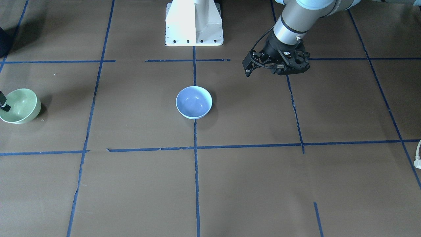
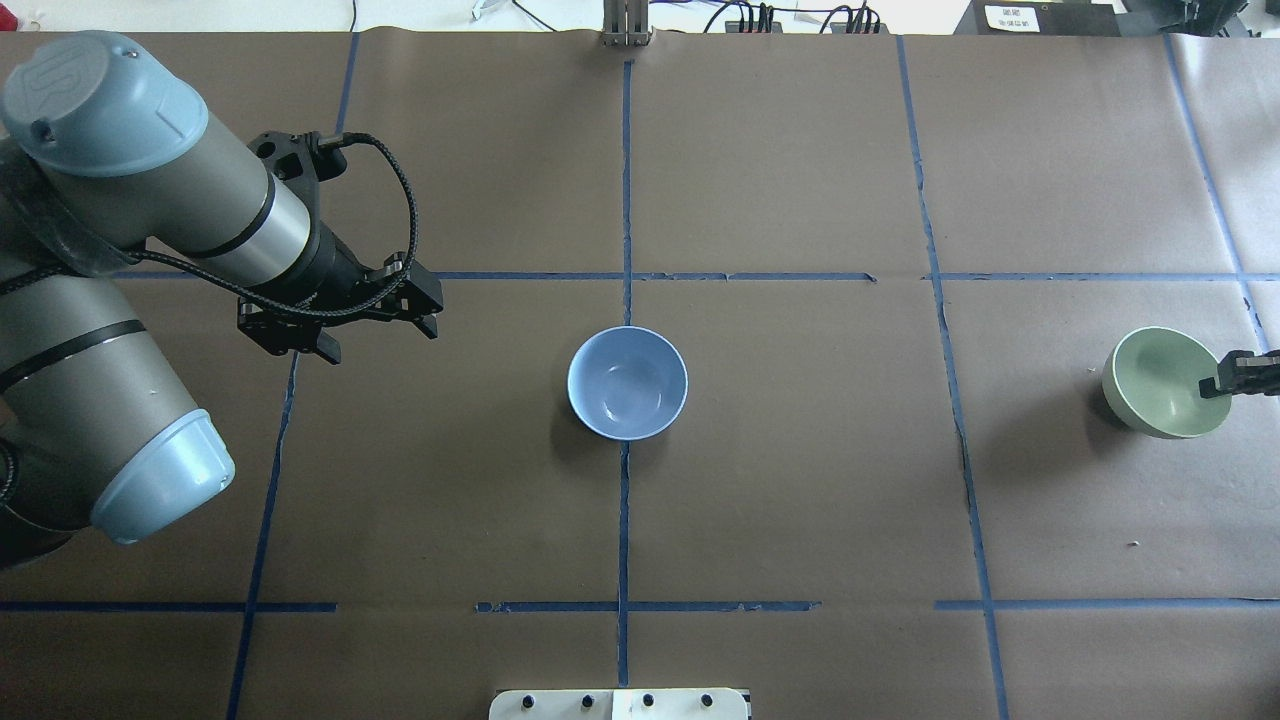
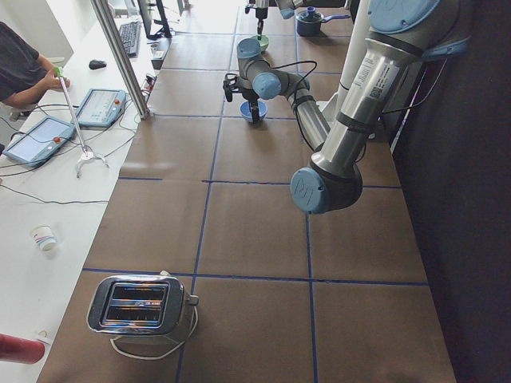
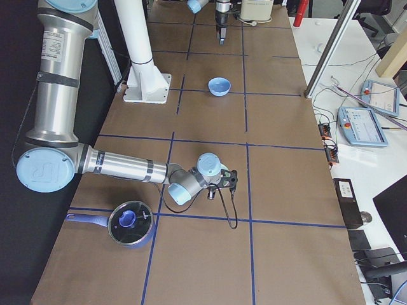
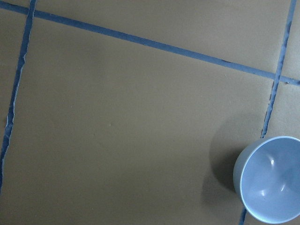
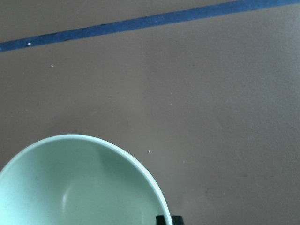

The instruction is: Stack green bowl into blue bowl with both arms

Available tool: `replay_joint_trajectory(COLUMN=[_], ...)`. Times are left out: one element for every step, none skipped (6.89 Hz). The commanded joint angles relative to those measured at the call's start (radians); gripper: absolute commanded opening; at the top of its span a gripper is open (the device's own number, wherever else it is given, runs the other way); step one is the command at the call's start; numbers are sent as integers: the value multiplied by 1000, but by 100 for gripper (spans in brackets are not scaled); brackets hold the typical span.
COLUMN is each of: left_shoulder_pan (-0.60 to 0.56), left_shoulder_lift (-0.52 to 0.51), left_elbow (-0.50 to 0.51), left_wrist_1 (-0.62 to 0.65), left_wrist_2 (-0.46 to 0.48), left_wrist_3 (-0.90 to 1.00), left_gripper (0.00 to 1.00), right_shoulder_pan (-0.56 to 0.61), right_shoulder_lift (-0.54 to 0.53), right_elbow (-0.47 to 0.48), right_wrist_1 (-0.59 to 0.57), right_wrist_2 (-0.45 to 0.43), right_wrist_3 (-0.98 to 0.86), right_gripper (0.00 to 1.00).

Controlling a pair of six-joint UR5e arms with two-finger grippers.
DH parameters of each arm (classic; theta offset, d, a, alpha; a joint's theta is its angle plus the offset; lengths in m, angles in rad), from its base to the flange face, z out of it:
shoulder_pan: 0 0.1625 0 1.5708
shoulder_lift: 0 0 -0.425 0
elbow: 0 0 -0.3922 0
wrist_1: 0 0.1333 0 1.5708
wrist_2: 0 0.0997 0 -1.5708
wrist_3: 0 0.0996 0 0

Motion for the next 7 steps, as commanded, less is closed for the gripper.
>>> replay_joint_trajectory(left_shoulder_pan=[-6,-32,-52,-80,-122,-162,-219], left_shoulder_lift=[25,60,94,159,228,296,342], left_elbow=[-6,-17,-18,-17,-18,-21,-28], left_wrist_1=[0,0,2,2,0,-6,-12], left_wrist_2=[2,8,9,21,23,20,20], left_wrist_3=[0,3,97,241,406,475,479], left_gripper=[100,100,100,100,100,100,100], right_shoulder_pan=[5,5,5,4,4,-8,-59], right_shoulder_lift=[-7,2,8,23,71,121,179], right_elbow=[72,129,192,246,263,266,280], right_wrist_1=[0,2,0,-3,-6,-6,-17], right_wrist_2=[58,59,58,50,44,18,-46], right_wrist_3=[7,98,175,252,302,317,335], right_gripper=[0,0,0,0,0,0,0])
